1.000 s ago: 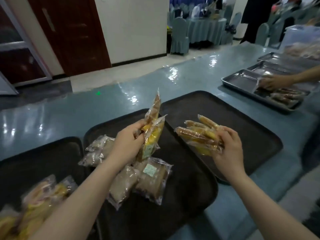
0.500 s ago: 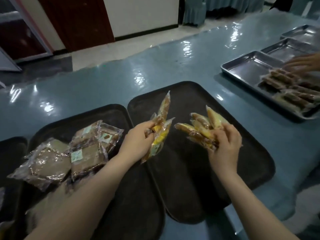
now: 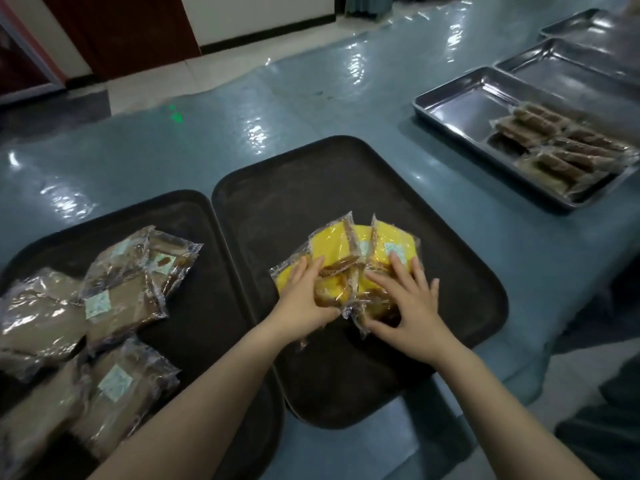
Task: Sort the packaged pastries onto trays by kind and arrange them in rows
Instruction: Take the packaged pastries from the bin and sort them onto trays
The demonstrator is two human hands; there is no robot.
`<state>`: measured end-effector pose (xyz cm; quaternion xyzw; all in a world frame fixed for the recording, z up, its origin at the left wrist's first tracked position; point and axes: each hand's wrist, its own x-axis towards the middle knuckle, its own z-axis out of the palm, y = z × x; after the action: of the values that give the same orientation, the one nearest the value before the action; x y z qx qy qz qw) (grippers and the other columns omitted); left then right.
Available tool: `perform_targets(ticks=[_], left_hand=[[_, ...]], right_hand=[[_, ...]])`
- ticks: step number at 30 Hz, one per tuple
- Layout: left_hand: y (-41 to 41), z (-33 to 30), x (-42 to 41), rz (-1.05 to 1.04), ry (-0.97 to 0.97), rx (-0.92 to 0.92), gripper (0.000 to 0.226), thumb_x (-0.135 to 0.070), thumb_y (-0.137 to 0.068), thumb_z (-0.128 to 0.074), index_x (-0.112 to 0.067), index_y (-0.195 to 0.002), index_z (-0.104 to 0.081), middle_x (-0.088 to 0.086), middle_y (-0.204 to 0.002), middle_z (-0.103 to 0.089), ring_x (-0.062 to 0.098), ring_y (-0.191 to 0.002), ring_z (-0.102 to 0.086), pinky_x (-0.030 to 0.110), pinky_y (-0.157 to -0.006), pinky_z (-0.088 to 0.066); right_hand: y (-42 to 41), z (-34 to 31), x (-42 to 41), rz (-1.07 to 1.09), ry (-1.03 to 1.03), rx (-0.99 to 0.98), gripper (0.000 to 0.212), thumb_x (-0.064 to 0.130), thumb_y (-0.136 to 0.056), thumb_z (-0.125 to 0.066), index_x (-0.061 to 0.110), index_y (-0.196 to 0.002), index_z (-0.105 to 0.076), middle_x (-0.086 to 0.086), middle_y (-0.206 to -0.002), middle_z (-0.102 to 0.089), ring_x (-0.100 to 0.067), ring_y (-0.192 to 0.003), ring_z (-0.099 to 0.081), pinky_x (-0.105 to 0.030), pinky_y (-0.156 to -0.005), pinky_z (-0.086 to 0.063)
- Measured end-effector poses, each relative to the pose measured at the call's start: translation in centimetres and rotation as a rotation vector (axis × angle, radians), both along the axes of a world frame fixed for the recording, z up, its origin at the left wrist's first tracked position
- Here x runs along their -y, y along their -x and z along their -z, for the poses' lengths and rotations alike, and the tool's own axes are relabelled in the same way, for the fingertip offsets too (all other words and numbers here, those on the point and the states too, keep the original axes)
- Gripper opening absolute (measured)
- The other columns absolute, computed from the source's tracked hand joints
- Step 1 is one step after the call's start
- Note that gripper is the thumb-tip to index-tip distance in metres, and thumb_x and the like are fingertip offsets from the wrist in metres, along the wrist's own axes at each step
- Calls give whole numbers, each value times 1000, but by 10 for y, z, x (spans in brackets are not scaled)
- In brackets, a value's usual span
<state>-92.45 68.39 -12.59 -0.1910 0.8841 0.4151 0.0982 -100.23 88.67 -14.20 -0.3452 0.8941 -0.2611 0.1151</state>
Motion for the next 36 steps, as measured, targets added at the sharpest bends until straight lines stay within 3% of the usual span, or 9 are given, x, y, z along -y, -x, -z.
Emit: perform_targets(ticks=[5, 8, 10, 15, 19, 23, 27, 31, 36], left_hand=[[-13, -20, 6, 52, 7, -73, 99, -31, -77, -74, -29, -150, -7, 3, -159, 0, 17, -145, 5, 44, -117, -8], [-30, -37, 11, -41, -144, -237, 79, -31, -74, -72, -31, -141, -31, -15, -141, -41, -3, -130, -36, 13, -101, -31], [-47, -50, 16, -86, -195, -297, 67, -32, -72, -70, -41, -130, -37, -29, -123, -50, -19, -109, -45, 2, -87, -34], [-105, -72, 47, -153, -238, -345, 56, -11, -85, -65, -27, -134, -42, -9, -124, -58, 4, -116, -53, 17, -92, -41], [-180, -103, 79, -246, -287, -414, 45, -5, -88, -60, -31, -122, -49, -6, -112, -65, 3, -103, -61, 19, -89, -47], [-283, -134, 123, -337, -294, -487, 42, -4, -88, -60, -25, -124, -52, -4, -109, -67, 4, -101, -63, 20, -88, -49], [-402, -157, 171, -426, -249, -533, 41, -4, -88, -59, -30, -120, -54, -2, -106, -70, 9, -101, -64, 24, -89, -49], [-504, -174, 215, -522, -183, -563, 42, -10, -88, -61, -33, -123, -52, -11, -104, -70, 5, -97, -65, 20, -79, -52], [-587, -193, 255, -669, -163, -635, 39, -12, -87, -62, -32, -119, -54, -9, -104, -71, 9, -96, -66, 27, -80, -51]], right_hand=[[-12, -31, 7, 115, 185, -9, 41, 34, -87, -64, 41, -126, -54, 20, -148, -33, -7, -145, -6, -52, -115, 6], [-23, -41, 20, 128, 270, -12, 33, 23, -88, -66, 28, -120, -62, 10, -140, -49, -12, -141, -27, -44, -117, -18], [-35, -49, 32, 115, 309, -1, 30, 19, -87, -67, 25, -117, -65, 9, -133, -56, -9, -134, -37, -32, -113, -26], [-79, -75, 68, 83, 360, 92, 25, 18, -88, -65, 28, -112, -66, 19, -109, -64, 3, -106, -55, -2, -84, -36], [-134, -100, 110, 50, 472, 262, 26, 8, -88, -64, 32, -97, -64, 13, -94, -70, 3, -91, -63, -13, -79, -47], [-213, -122, 169, -41, 587, 379, 20, 1, -87, -65, 12, -103, -67, 3, -89, -74, -9, -89, -69, -15, -77, -50], [-311, -141, 232, -138, 639, 542, 23, 2, -86, -66, 18, -102, -68, -2, -93, -75, -14, -92, -69, -27, -82, -54], [-399, -161, 291, -286, 647, 643, 25, -2, -90, -58, 17, -103, -66, 0, -91, -75, -10, -86, -70, -16, -72, -50], [-473, -187, 348, -453, 572, 632, 25, 1, -90, -58, 21, -102, -66, 3, -93, -75, -11, -92, -69, -22, -79, -52]])
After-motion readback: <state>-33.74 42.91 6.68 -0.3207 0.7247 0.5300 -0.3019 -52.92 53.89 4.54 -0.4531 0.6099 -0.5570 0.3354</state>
